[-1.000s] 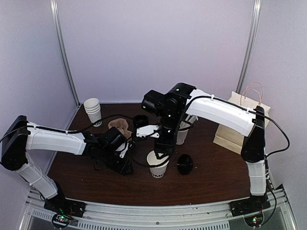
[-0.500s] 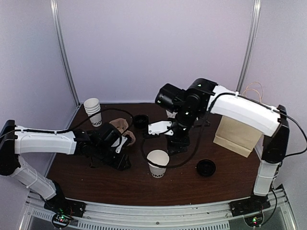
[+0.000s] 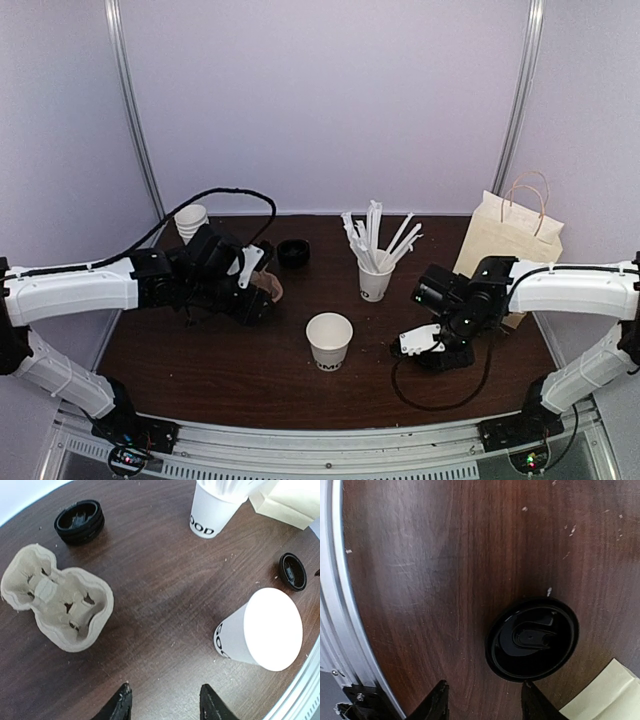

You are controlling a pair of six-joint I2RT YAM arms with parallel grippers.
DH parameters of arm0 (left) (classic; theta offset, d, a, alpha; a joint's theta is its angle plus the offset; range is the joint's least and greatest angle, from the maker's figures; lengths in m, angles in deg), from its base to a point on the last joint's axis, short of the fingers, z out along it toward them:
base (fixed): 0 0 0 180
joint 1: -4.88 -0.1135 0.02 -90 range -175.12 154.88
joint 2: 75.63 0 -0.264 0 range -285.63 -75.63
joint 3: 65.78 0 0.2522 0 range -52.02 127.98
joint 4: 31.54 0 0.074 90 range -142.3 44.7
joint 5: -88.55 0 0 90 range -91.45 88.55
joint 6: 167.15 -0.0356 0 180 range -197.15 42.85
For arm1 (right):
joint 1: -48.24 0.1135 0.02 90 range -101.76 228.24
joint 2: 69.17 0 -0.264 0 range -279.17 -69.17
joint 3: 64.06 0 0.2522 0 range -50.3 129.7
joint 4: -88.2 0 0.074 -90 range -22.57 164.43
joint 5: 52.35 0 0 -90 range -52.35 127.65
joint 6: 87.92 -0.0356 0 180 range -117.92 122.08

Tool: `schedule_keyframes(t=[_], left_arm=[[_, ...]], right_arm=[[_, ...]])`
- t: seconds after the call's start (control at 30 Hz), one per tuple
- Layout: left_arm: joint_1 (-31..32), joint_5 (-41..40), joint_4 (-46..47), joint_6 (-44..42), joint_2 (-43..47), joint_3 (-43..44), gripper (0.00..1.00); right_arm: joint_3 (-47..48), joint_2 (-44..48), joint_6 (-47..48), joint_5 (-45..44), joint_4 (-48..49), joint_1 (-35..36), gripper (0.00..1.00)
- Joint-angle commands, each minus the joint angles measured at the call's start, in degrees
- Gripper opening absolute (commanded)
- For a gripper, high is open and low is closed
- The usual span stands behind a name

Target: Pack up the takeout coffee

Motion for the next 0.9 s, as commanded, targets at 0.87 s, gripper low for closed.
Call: schedule_keyframes(t=[0.87], left_arm=[[-0.3,-0.4,2.2,-0.9,0.3,1.0,0.48]], right_arm=[[-6.6,-12.1,-2.3,-4.7,14.5,-2.1,0.3]])
